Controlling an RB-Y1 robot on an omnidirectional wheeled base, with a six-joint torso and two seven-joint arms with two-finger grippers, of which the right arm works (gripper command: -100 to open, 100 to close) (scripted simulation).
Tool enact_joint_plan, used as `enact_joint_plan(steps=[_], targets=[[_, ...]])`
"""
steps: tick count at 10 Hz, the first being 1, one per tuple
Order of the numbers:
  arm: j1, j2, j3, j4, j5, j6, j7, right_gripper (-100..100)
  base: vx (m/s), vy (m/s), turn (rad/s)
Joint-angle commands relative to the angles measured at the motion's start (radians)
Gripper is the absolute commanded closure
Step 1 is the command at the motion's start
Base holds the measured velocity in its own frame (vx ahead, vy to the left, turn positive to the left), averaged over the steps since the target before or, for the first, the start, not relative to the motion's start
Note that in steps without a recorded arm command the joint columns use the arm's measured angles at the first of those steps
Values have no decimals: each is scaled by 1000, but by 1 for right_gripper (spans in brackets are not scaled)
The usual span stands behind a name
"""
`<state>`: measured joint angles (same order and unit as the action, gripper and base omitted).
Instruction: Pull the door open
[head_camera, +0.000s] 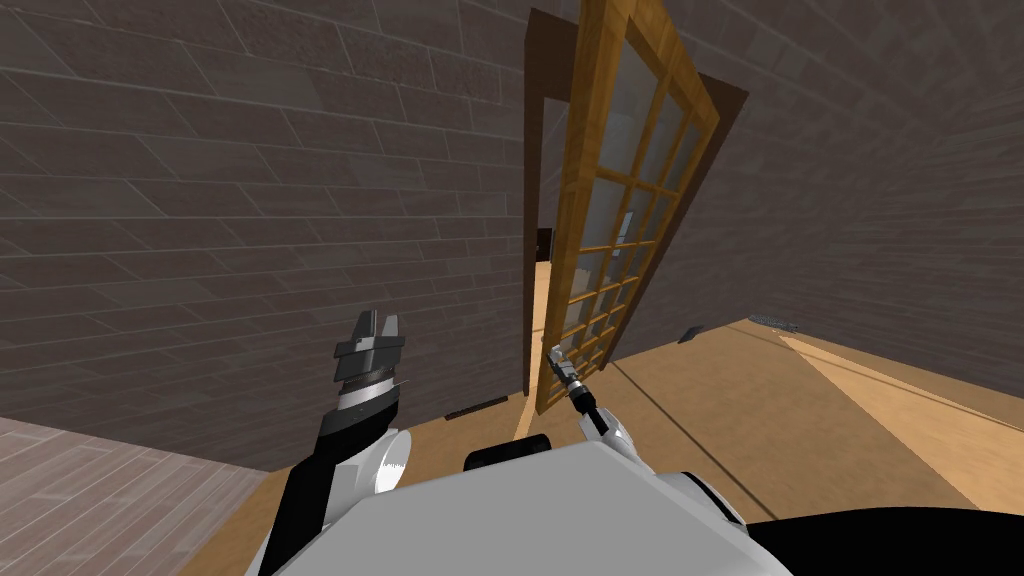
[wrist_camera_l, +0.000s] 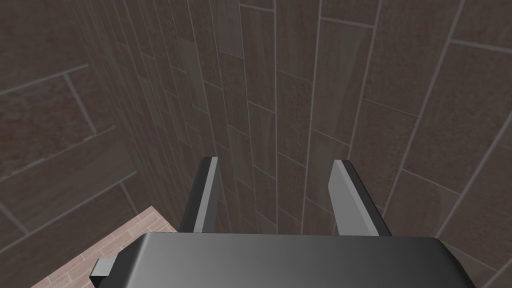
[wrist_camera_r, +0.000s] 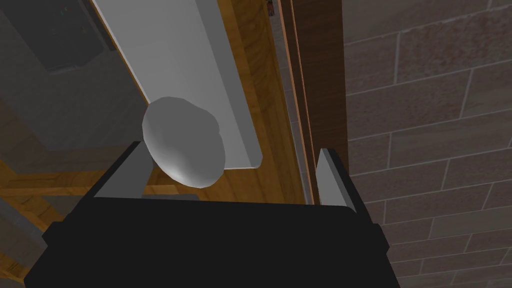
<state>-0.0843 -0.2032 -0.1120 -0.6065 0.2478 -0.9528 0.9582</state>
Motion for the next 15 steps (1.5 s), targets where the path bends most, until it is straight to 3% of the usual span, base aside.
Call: enact_joint_plan(steps=[1, 7, 8, 15], targets=[[43, 34, 32, -50, 16, 36, -13, 100, -7, 11, -29], [43, 34, 32, -60, 16, 36, -13, 100, 2, 2, -4], [50, 10, 10, -98, -4, 52, -43, 100, -11, -45, 10], [49, 6, 28, -97, -51, 54, -203, 100, -29, -39, 61]])
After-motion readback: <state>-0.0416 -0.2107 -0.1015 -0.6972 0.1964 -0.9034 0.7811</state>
